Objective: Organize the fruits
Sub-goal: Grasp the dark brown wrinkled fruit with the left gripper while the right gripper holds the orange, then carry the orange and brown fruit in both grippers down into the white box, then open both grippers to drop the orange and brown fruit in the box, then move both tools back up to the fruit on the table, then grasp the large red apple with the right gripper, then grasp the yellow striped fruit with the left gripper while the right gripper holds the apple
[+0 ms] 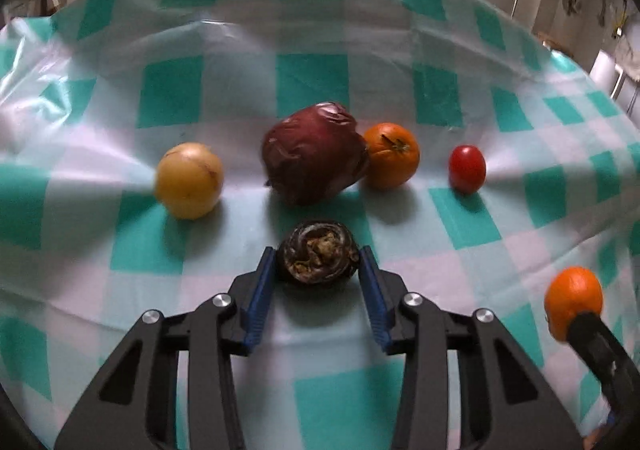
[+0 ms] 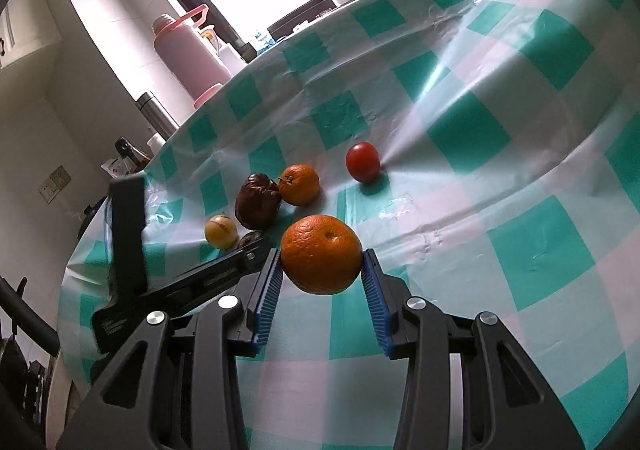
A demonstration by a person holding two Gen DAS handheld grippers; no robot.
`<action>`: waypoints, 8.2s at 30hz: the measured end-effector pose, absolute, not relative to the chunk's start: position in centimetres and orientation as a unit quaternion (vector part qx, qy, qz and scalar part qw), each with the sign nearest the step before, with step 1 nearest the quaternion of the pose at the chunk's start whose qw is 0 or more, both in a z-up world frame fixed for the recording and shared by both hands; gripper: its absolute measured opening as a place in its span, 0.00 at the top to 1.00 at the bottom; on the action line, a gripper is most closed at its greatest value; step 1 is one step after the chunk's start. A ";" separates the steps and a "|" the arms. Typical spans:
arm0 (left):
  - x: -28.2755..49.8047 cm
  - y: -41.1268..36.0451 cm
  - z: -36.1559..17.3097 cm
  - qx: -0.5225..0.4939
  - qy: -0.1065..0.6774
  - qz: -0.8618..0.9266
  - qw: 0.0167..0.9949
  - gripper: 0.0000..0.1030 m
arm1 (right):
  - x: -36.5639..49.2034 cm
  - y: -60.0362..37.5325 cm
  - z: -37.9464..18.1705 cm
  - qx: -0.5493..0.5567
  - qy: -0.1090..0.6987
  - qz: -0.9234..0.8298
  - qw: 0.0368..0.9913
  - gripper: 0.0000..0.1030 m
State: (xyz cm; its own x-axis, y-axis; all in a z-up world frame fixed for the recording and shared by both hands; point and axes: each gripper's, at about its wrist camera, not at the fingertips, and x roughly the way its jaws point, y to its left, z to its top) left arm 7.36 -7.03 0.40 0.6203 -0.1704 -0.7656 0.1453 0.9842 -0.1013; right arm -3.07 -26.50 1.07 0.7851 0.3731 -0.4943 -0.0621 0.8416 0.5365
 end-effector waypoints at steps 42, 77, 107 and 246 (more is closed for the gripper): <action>-8.9 -9.0 4.7 -0.010 0.321 -0.187 0.929 0.59 | -14.0 -29.9 1.7 0.225 0.286 0.105 0.925 0.60; -22.8 -28.3 3.1 0.225 0.277 -0.367 0.859 0.59 | -32.3 -48.7 -2.6 0.290 0.198 -0.057 0.935 0.60; -29.4 -40.5 -13.2 0.405 0.389 -0.466 0.684 0.59 | -33.4 -49.6 -16.5 0.161 0.525 -0.163 0.819 0.60; 5.4 2.5 3.0 -0.045 0.377 -0.065 0.923 0.02 | 0.2 -20.0 -0.3 0.014 0.425 0.168 0.889 0.36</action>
